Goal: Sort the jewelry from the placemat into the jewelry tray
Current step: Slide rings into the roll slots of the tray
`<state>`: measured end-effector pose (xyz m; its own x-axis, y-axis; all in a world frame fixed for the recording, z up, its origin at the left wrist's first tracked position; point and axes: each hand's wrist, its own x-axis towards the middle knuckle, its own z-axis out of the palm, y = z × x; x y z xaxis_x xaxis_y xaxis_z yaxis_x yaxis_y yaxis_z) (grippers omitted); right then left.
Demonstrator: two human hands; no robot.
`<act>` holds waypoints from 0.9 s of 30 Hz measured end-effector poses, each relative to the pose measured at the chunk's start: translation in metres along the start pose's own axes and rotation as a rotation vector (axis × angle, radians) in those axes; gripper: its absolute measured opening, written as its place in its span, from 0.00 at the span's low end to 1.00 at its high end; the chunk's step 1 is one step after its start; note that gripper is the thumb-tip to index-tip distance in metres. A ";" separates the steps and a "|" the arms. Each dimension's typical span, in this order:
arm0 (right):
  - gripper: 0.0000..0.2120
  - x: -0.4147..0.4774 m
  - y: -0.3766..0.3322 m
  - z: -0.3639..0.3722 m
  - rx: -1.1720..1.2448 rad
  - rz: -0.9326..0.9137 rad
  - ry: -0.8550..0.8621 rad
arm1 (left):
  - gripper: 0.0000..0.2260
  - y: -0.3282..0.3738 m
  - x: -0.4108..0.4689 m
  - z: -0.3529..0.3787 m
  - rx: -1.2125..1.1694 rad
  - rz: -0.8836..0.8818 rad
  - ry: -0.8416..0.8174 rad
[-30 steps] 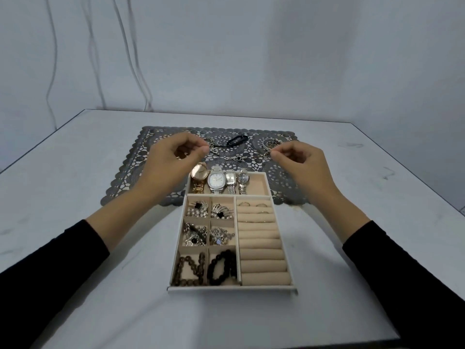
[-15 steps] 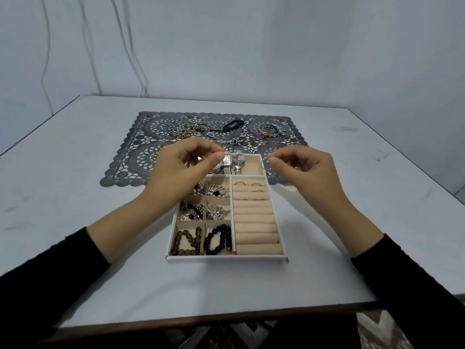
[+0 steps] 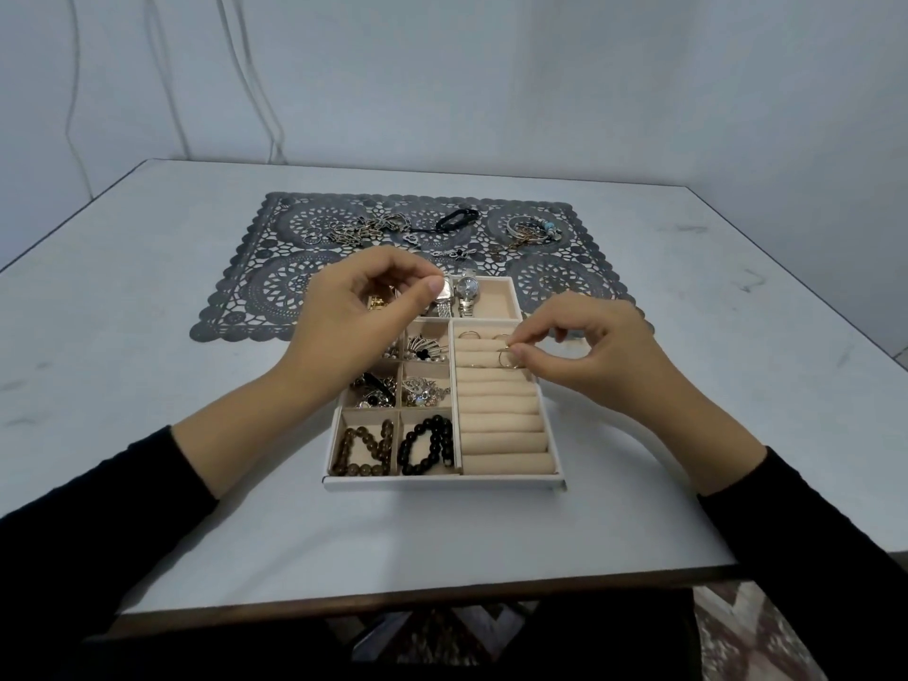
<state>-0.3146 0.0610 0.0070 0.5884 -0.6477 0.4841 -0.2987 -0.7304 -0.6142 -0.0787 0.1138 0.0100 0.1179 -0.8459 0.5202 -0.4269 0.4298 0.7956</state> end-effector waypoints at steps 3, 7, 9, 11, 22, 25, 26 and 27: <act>0.04 0.000 0.001 -0.002 -0.045 -0.038 -0.031 | 0.05 0.000 0.000 0.000 -0.009 -0.006 0.009; 0.03 0.000 0.004 -0.002 -0.086 -0.098 -0.049 | 0.05 0.000 -0.002 0.002 -0.020 -0.021 0.010; 0.03 -0.001 0.003 -0.002 -0.090 -0.116 -0.069 | 0.05 0.000 -0.003 0.003 -0.017 -0.022 0.012; 0.03 -0.001 0.003 -0.003 -0.088 -0.123 -0.092 | 0.04 0.000 -0.003 0.003 -0.010 -0.020 0.009; 0.02 0.001 0.002 -0.011 0.023 0.067 -0.209 | 0.04 0.001 -0.003 0.003 -0.016 -0.036 0.003; 0.02 0.004 0.001 -0.013 0.051 0.132 -0.232 | 0.05 0.001 -0.004 0.004 -0.020 -0.042 -0.001; 0.02 0.004 0.000 -0.013 0.057 0.143 -0.242 | 0.05 0.001 -0.004 0.004 -0.021 -0.046 -0.003; 0.02 0.004 -0.001 -0.013 0.065 0.155 -0.251 | 0.05 0.000 -0.004 0.004 -0.022 -0.049 -0.004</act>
<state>-0.3220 0.0558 0.0177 0.7089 -0.6710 0.2171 -0.3560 -0.6062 -0.7112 -0.0830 0.1158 0.0070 0.1343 -0.8675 0.4789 -0.4005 0.3946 0.8270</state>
